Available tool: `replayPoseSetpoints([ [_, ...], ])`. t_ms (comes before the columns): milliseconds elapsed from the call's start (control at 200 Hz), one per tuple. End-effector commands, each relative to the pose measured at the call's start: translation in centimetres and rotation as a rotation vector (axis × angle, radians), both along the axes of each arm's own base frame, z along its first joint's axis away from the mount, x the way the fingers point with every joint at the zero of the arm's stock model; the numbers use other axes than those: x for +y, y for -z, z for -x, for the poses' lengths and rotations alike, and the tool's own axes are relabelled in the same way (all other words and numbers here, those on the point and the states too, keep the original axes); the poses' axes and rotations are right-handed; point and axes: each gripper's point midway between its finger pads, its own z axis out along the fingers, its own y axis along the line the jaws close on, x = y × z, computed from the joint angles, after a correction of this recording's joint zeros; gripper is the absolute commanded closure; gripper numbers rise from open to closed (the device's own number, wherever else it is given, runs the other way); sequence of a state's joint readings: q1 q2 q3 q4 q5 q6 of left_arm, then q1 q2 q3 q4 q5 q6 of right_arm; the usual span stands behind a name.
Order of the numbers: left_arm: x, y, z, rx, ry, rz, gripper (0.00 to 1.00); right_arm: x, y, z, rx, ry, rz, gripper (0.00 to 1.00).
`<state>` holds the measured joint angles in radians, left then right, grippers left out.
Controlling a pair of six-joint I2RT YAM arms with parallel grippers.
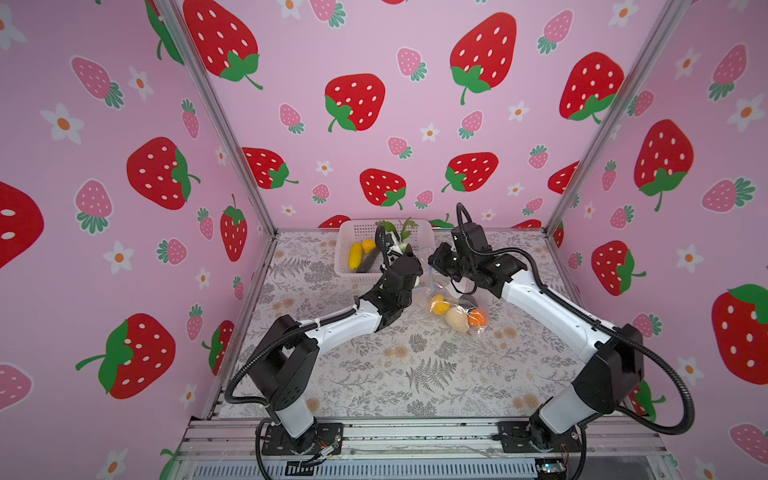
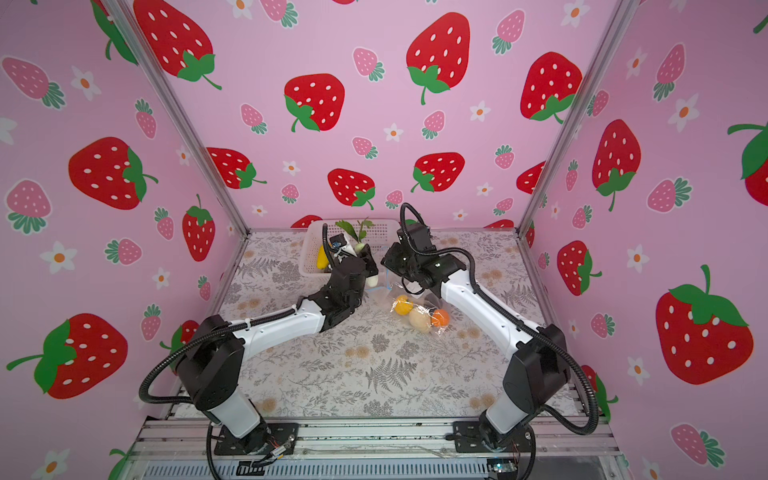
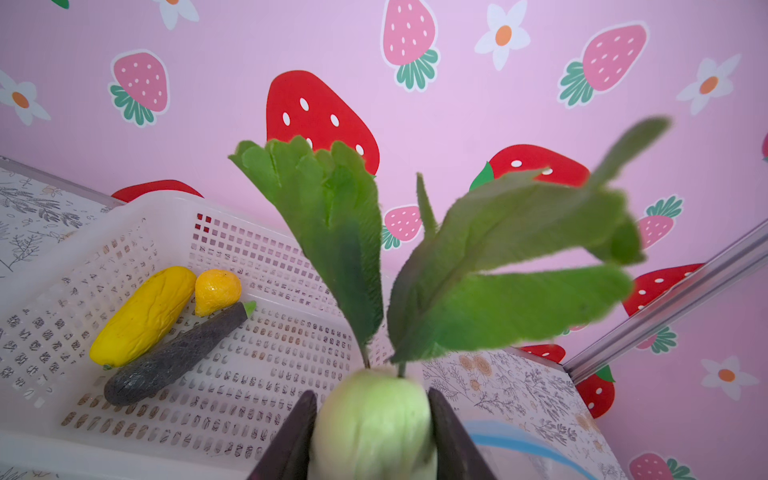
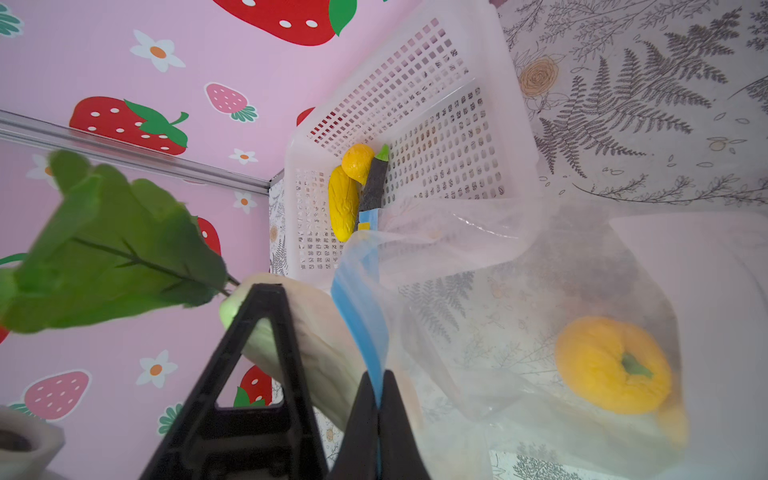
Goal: Place the food in the zip-top bag and seal the zipper
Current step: 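Carry the radish with the left gripper toward the bag opening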
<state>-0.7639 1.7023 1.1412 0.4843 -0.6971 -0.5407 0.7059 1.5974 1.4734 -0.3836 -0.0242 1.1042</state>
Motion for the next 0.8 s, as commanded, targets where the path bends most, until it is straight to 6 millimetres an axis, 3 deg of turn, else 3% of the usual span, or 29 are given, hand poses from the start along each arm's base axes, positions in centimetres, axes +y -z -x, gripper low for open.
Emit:
replayPoseSetpoints([
  [0, 0.0, -1.6, -0.2, -0.061, -0.037, 0.013, 0.68, 0.2, -3.5, 0.0, -0.047, -0.001, -0.085, 0.99],
  [160, -1.1, -1.6, 0.0, -0.069, -0.025, -0.033, 0.64, 0.3, -3.5, -0.1, -0.045, -0.008, -0.092, 0.99],
  [535, -2.2, -1.4, 0.8, -0.077, 0.016, -0.092, 0.35, -0.7, -3.9, -0.4, -0.067, 0.013, -0.093, 0.96],
  [795, -2.5, -2.3, 1.8, -0.037, 0.098, -0.101, 0.28, -1.4, -3.9, -0.8, -0.075, 0.022, -0.082, 0.96],
])
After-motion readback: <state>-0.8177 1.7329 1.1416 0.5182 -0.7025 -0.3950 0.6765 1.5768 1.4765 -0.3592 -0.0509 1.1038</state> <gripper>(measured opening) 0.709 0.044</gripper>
